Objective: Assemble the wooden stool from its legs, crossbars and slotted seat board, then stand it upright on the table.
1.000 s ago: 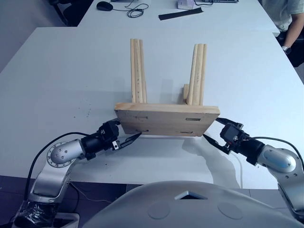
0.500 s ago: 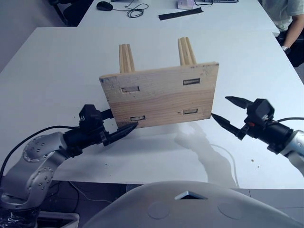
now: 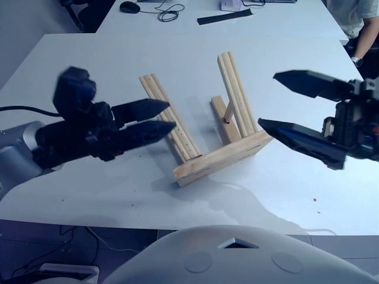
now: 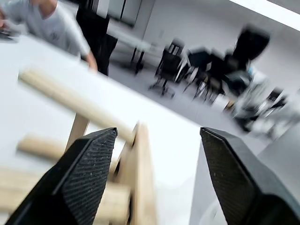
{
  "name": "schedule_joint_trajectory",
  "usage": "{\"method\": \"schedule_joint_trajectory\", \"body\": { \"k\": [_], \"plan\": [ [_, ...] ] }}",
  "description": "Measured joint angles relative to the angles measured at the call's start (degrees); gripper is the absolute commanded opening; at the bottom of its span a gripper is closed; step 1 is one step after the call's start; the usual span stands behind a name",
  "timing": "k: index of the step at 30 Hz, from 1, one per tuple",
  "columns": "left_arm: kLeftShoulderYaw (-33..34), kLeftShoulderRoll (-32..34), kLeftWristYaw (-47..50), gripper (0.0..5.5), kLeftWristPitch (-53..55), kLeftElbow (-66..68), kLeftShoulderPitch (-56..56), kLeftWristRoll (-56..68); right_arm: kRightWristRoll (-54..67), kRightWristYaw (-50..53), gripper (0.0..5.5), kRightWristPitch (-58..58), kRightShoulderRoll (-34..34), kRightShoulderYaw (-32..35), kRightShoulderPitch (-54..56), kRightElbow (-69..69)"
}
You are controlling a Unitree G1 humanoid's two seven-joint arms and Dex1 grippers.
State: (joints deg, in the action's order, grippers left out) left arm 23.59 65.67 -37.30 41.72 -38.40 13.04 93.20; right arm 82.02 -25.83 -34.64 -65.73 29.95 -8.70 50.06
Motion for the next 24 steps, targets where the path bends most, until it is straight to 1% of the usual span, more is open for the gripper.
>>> {"method": "schedule_joint_trajectory", "body": {
  "k": [3, 4, 5, 7, 10, 12, 15, 16, 18, 20, 24],
  "plan": [
    [1.0, -1.0, -11.4, 3.27, -1.2, -2.5, 11.4, -16.4, -16.0, -6.4, 3.48, 1.7, 0.5, -0.4, -6.8, -7.6],
    [1.0, -1.1, -14.1, 3.27, -2.1, -2.5, 14.0, -19.9, -20.3, -7.2, 3.48, 3.2, 0.6, -0.8, -7.9, -10.2],
    [0.9, -1.3, -17.6, 3.27, -4.9, -2.6, 18.0, -26.5, -27.7, -7.4, 3.48, 6.5, 1.3, -2.3, -8.6, -14.2],
    [-0.8, -2.2, -19.0, 3.27, -8.4, -2.4, 21.4, -34.5, -36.6, -7.0, 3.48, 10.7, 2.7, -5.8, -9.0, -18.2],
    [-6.1, -6.0, -14.6, 3.27, -12.4, -2.0, 22.4, -45.8, -49.0, -4.8, 3.48, 16.7, 6.4, -13.4, -9.3, -22.1],
    [-11.0, -9.7, -9.6, 3.27, -15.1, -1.2, 22.0, -54.0, -58.1, -2.5, 3.48, 21.2, 10.3, -20.5, -9.2, -25.2],
    [-21.9, -15.6, -2.5, 3.27, -19.1, 0.9, 20.9, -67.9, -72.1, 1.0, 3.48, 29.3, 19.0, -32.4, -7.0, -33.6],
    [-24.8, -17.1, -1.8, 3.27, -20.2, 1.3, 20.9, -70.7, -75.0, 1.4, 3.48, 31.7, 22.3, -35.6, -5.7, -37.4],
    [-26.7, -17.9, -2.0, 3.27, -21.6, 2.2, 20.7, -72.5, -78.5, 2.1, 3.48, 35.8, 25.7, -38.3, -3.3, -43.2],
    [-27.9, -18.0, -4.2, 3.27, -22.6, 3.9, 19.3, -73.6, -81.2, 2.5, 3.48, 40.3, 29.2, -40.2, -1.0, -48.7],
    [-28.7, -18.6, -7.0, 3.27, -23.2, 8.2, 15.1, -74.0, -82.4, 0.5, 3.48, 44.4, 31.3, -41.6, -2.0, -49.5]
  ]
}}
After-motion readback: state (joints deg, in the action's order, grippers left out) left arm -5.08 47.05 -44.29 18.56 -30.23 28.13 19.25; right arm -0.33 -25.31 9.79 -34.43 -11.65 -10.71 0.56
